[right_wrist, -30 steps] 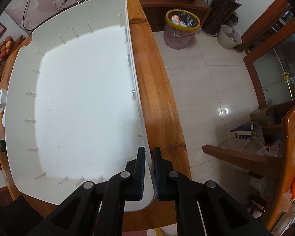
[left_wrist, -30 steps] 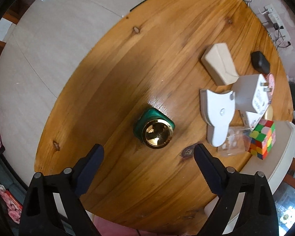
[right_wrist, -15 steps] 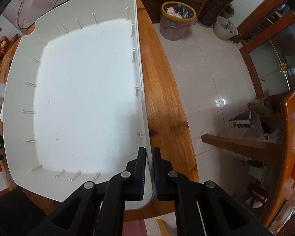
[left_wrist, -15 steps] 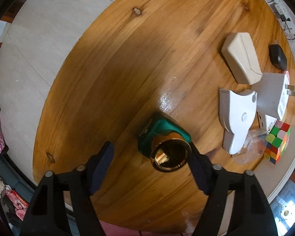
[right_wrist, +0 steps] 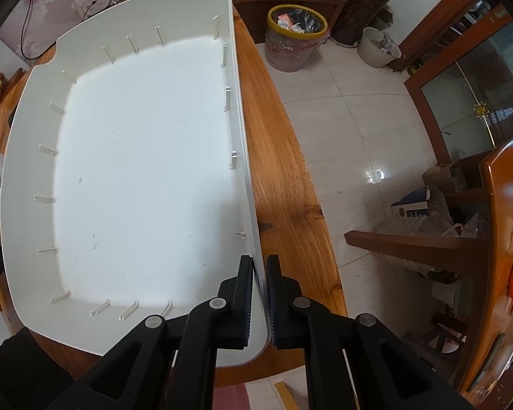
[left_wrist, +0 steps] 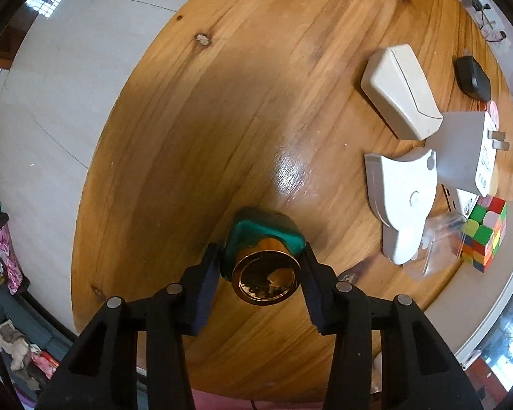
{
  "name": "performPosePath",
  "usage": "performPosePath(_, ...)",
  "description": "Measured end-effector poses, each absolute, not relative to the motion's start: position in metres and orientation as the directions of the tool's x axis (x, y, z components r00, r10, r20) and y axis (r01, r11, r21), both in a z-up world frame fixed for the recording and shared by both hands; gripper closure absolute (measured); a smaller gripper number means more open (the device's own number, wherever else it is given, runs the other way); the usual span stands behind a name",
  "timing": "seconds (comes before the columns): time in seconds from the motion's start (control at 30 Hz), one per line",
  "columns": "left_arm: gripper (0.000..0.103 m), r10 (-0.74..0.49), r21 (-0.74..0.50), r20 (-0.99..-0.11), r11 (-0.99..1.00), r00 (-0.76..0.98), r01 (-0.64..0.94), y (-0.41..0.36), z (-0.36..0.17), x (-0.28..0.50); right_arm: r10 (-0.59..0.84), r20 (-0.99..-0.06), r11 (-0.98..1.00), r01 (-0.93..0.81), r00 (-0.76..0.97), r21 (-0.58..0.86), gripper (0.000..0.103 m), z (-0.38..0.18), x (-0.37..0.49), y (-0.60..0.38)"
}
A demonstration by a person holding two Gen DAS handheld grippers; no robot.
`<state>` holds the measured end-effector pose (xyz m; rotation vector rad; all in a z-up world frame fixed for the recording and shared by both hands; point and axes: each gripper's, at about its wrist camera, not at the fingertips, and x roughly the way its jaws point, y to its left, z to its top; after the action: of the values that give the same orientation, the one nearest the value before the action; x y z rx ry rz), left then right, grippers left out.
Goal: Organize rigid objects
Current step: 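Close the left gripper on the green-and-gold bottle, then carry the bottle over the white tray and open the left gripper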
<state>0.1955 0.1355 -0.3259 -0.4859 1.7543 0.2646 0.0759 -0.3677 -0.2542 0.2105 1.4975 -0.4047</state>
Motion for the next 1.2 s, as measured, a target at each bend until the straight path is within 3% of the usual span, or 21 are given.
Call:
performPosePath(0.3,0.055,-0.119,-0.02,-0.975,0.888,-0.189,-0.459,0.116,-0.319,0.207,-0.121,-0.992,0.913,0.394,0.022,-0.102,0.094,-0.254,0.078,-0.369)
performPosePath(0.63,0.055,-0.054,-0.001,-0.993,0.898,-0.109,-0.441,0.103,-0.258,0.191,-0.062,-0.996,0.929,0.369,0.058,-0.036,0.096,-0.255,0.075,-0.376)
performPosePath(1.0,0.055,0.031,0.017,-0.999,0.95,0.041,-0.311,0.048,-0.171,0.181,-0.002,-0.992,0.948,0.315,0.123,0.037,0.096,-0.256,0.069,-0.38)
performPosePath(1.2,0.055,0.044,0.021,-0.989,0.986,0.139,-0.166,0.0,-0.141,0.178,0.031,-0.988,0.958,0.279,0.149,0.072,0.096,-0.259,0.068,-0.381)
